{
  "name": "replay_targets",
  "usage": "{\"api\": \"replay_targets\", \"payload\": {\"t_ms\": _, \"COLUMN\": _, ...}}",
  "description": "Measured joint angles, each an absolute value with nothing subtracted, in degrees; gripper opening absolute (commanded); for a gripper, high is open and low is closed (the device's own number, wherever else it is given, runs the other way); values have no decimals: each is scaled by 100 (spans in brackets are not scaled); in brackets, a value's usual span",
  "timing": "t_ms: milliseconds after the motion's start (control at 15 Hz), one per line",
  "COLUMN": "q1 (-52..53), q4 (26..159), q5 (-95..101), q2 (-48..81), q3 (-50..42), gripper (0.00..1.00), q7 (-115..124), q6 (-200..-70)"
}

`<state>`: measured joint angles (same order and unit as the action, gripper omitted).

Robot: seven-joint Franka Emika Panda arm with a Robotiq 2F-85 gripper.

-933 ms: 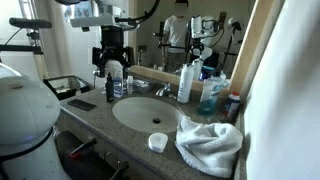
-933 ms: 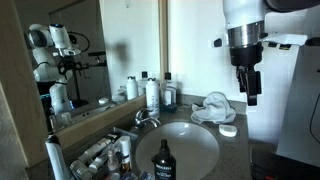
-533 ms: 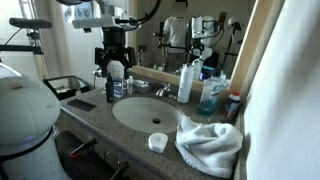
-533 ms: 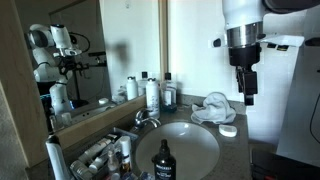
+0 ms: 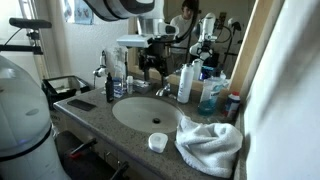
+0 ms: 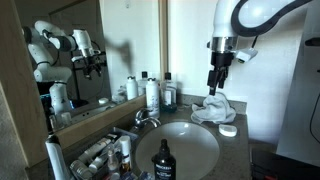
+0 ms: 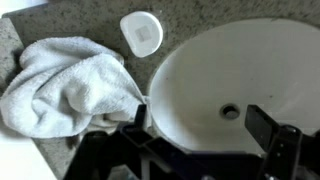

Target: Use the towel to wipe the surface

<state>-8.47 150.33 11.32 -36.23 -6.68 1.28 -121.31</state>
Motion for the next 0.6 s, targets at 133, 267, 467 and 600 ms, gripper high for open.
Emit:
{"api": "replay_targets", "payload": {"t_ms": 133, "q1": -1210, "q4": 14826, "q5": 1286, "q2": -3057, "q3": -869, "gripper": 100, "q7": 192, "q6": -12802}}
{"api": "replay_targets", "payload": {"t_ms": 267, "q1": -1477, "q4": 14583, "q5": 1315, "q2": -2442, "q3": -1041, "gripper": 100, "q7": 251, "q6": -13414}}
{"api": "replay_targets", "payload": {"t_ms": 467, "q1": -1657, "q4": 14246, "q5": 1276, "q2": -1598, "q3": -1277, "gripper": 100, "q7": 268, "q6": -14014}}
{"api": "replay_targets", "payload": {"t_ms": 600, "q1": -1719, "q4": 14129, "q5": 1234, "q2": -1129, "q3": -1402, "gripper": 100, "q7": 275, "q6": -14254}}
